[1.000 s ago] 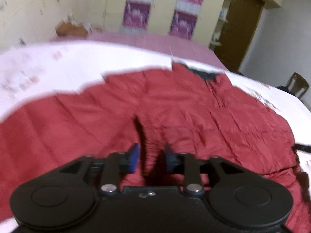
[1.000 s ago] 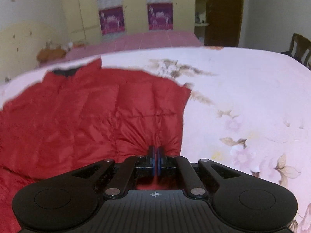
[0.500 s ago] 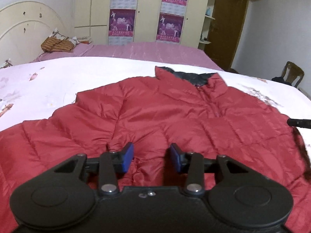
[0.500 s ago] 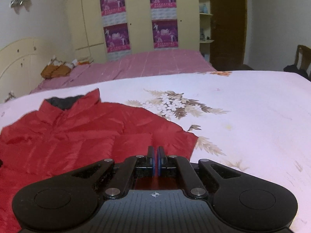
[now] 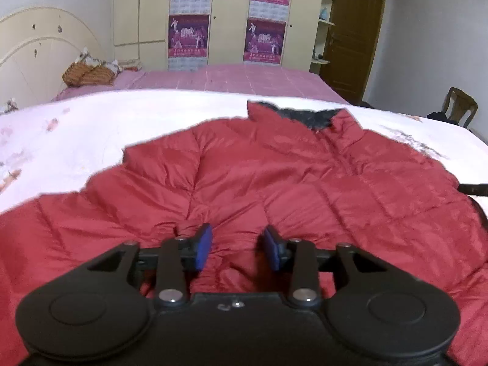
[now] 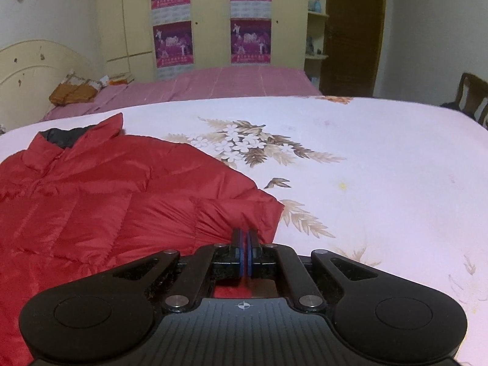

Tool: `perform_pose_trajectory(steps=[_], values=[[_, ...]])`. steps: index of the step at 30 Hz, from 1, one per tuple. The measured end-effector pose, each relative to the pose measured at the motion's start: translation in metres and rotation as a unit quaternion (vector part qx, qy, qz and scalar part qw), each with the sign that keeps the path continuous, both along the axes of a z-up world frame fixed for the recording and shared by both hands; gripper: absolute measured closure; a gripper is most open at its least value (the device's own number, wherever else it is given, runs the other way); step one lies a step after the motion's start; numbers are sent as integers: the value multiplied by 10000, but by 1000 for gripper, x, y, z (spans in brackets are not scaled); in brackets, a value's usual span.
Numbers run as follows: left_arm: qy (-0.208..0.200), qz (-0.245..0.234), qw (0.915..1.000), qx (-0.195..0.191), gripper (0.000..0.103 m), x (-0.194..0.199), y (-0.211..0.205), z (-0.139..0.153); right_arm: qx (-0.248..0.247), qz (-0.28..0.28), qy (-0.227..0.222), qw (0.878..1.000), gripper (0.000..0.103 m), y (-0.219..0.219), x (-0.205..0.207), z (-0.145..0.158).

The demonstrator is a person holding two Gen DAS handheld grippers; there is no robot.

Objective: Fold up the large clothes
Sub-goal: 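Move the left tool to the other sleeve cuff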

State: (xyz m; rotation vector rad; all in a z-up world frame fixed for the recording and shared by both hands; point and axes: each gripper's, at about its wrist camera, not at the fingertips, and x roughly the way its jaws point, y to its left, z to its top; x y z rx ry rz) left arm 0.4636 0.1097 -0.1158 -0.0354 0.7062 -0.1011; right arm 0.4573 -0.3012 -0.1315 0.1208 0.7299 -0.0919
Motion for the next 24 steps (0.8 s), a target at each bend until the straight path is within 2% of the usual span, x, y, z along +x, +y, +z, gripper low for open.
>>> perform_pose_trajectory(steps=[4,9,11,13,18,24], values=[[-68,-172,9998,76,60,-19,-11,7,164,187,-160,9996,101,8,-23,20],[122,-125,9998,107,58,-20,-14,-8,167,191,271,9993,101,22,-30,3],[116,-132,9998,125,57,-18,-14,-12,88,215,239,9994,101,25,-32,-3],[133,-131,9997,124,59,-18,-13,-10,-9,214,269,9994,101,28,-34,0],[8,-109,9999,91,58,-41,-10,7,138,160,103,9997,101,31,-61,23],[92,-76,9999,69,57,-46,-7,0,185,218,266,9992,101,47,-80,25]])
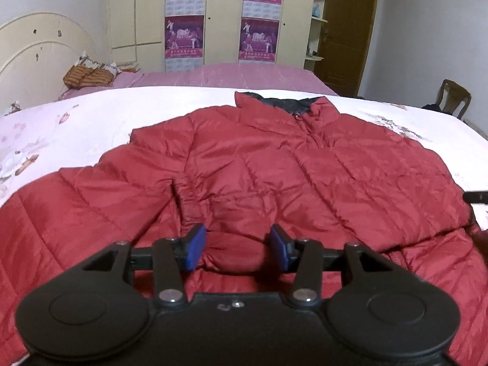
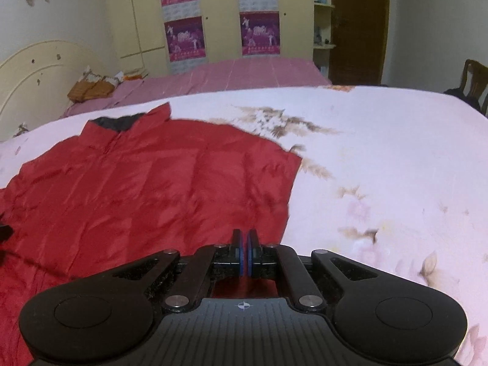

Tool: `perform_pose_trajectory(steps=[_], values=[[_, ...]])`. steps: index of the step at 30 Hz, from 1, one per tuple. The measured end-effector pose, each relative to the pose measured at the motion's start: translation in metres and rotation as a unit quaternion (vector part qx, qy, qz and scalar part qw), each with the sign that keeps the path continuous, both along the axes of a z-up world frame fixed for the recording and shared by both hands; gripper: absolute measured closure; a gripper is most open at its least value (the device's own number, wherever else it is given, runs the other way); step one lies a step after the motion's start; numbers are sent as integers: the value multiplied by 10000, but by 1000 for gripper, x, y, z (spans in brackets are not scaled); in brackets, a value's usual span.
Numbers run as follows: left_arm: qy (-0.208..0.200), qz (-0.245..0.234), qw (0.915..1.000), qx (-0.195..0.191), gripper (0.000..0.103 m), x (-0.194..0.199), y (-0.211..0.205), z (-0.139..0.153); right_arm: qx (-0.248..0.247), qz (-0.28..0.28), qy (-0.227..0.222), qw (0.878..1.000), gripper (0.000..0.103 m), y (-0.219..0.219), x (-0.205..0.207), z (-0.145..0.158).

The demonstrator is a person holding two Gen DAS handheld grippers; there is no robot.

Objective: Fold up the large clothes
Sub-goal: 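Move the left tool to the other sleeve cuff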

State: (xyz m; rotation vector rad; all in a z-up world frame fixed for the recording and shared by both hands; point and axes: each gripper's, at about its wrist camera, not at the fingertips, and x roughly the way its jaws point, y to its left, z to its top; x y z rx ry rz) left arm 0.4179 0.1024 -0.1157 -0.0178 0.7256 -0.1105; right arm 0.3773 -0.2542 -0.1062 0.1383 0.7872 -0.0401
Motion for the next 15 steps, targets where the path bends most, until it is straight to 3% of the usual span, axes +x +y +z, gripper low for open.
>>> perform_pose_trajectory(steps=[9,11,12,15], values=[[41,-41,10000,-19,57,3,1,-5,-108,-50,242,9996,101,8,0,-17],[-48,10,9999,-97,35,-3,4,3,-33,-82,162,9998,101,9,-5,-8],[-228,139,9996,-87,4,-10,6,9,-14,-67,63,10000,101,10,-7,-3],[-481,343,9982,-98,3,-29,19,22,-342,34,-59,9994,100,23,-15,11]])
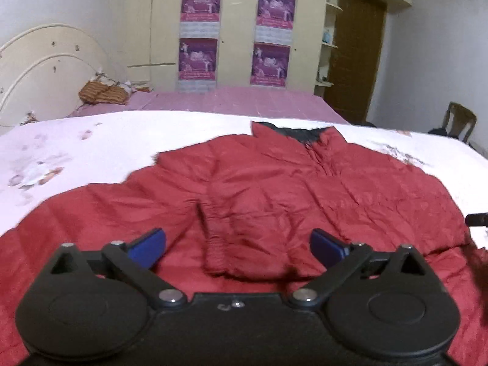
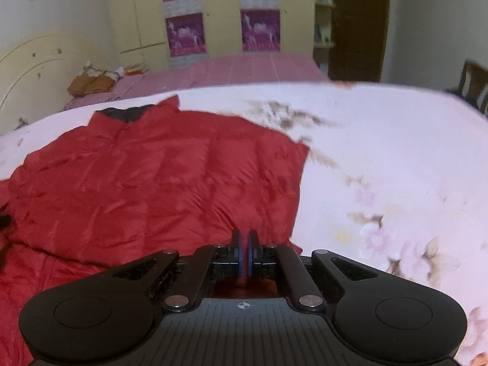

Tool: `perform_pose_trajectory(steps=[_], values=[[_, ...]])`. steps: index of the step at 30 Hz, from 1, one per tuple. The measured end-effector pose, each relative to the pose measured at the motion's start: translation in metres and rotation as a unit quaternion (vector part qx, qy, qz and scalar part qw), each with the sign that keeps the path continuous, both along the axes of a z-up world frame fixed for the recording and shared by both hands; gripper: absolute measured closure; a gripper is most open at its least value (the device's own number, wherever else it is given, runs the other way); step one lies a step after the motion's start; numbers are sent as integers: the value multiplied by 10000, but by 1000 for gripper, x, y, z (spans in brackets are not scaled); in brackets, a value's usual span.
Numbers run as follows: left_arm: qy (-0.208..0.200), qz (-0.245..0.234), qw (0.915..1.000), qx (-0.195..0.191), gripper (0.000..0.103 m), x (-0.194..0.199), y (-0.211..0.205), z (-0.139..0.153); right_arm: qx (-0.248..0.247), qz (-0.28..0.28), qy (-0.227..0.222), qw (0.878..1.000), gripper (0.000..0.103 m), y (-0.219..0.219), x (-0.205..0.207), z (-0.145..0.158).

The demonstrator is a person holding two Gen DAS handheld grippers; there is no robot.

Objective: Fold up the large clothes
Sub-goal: 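Move the left tool to the other sleeve cuff, then grasp the sleeve cuff with the left tool and fold it over the body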

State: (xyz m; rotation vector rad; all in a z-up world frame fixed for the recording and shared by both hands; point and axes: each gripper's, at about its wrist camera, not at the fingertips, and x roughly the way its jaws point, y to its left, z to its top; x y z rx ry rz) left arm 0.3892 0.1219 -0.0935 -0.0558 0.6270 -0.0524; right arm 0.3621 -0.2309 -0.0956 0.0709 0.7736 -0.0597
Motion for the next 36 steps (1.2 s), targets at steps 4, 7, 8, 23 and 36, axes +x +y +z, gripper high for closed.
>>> perform_pose_trajectory(steps=[4,7,8,23,36], values=[[-36,648,9977,-212,7,-32,36,8,-139,182,-339,9992,14,14,-12,8],[31,1374,9892,-518,14,-65,74,9,-47,326,-373,9988,14,24,-14,11],[78,1678,9836,-656,16,-81,89,7,-21,332,-394,9987,14,28,-14,12],[-636,4428,8457,-2909,37,-228,216,-29,-42,1156,-293,9929,14,99,5,7],[-1143,4389,8429,-2896,95,-193,264,-13,-11,264,-394,9989,14,59,23,15]])
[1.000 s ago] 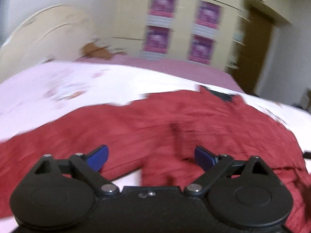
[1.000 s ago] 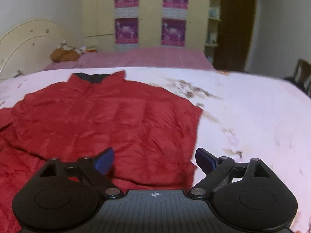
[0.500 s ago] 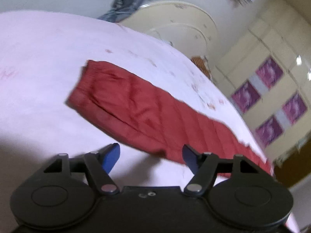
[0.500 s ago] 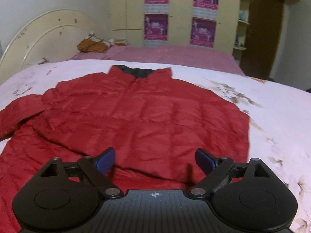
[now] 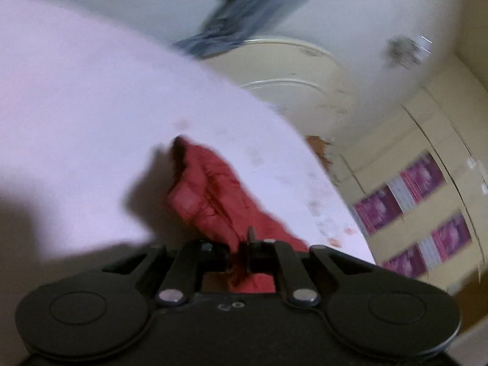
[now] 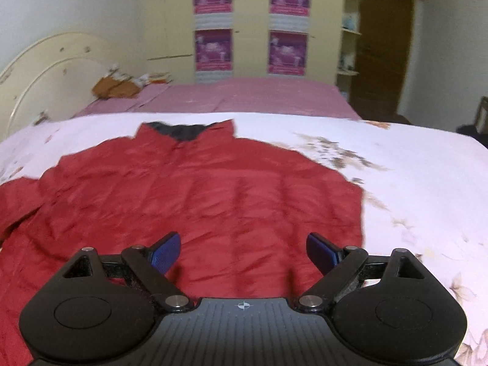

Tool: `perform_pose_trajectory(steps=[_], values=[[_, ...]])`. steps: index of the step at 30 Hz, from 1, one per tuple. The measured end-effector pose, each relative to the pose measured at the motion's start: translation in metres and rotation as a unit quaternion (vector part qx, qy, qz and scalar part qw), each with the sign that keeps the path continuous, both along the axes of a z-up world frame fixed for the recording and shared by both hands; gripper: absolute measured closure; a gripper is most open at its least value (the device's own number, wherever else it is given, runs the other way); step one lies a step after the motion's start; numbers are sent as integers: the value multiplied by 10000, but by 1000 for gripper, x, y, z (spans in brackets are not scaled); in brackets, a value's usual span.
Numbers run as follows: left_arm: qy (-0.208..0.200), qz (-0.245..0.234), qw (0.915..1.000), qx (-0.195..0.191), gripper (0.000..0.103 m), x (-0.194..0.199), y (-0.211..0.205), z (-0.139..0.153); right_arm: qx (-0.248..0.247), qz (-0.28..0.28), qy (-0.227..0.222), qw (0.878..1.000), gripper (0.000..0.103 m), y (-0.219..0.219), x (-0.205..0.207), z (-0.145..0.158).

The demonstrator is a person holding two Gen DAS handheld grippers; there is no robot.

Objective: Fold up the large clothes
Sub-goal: 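Grasp the sleeve cuff with the left tool and fold it over the body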

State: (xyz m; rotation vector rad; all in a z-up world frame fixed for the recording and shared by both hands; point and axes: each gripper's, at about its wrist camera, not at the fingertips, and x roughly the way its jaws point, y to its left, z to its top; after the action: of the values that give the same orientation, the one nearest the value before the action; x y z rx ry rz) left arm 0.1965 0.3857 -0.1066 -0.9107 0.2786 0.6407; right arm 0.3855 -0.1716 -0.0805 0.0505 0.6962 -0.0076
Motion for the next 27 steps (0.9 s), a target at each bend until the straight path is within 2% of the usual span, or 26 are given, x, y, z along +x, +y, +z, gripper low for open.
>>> perform_pose_trajectory(steps=[2,4,7,10,13,16,19,22,27], values=[[-77,-483,9982,354,95,21,-18,18,12,-95,-26,10000,14,-7,0,1],[-95,-1010,9922,720,94,47,-41,33,53,-188,-34,9998,14,-14,-2,2],[-121,-1880,9749,1190,94,93,-89,52,127,-306,-52,9994,14,-20,-3,2],[-128,-2617,9549,1395,94,139,-136,59,258,-470,-106,9985,14,-26,-3,5],[81,-3382,9303,1418,94,183,-182,59,387,-595,-160,9974,14,-34,-2,8],[370,-4083,8986,1565,94,220,-232,52,488,-695,-207,9962,14,-43,-3,10],[501,-4630,8670,1774,94,231,-278,39,630,-860,-229,9940,14,-56,-4,10],[628,-4986,8410,2004,94,237,-313,28,757,-1037,-220,9915,14,-72,-7,8],[741,-5409,8049,2324,94,246,-351,17,967,-1257,-190,9872,14,-96,-14,3]])
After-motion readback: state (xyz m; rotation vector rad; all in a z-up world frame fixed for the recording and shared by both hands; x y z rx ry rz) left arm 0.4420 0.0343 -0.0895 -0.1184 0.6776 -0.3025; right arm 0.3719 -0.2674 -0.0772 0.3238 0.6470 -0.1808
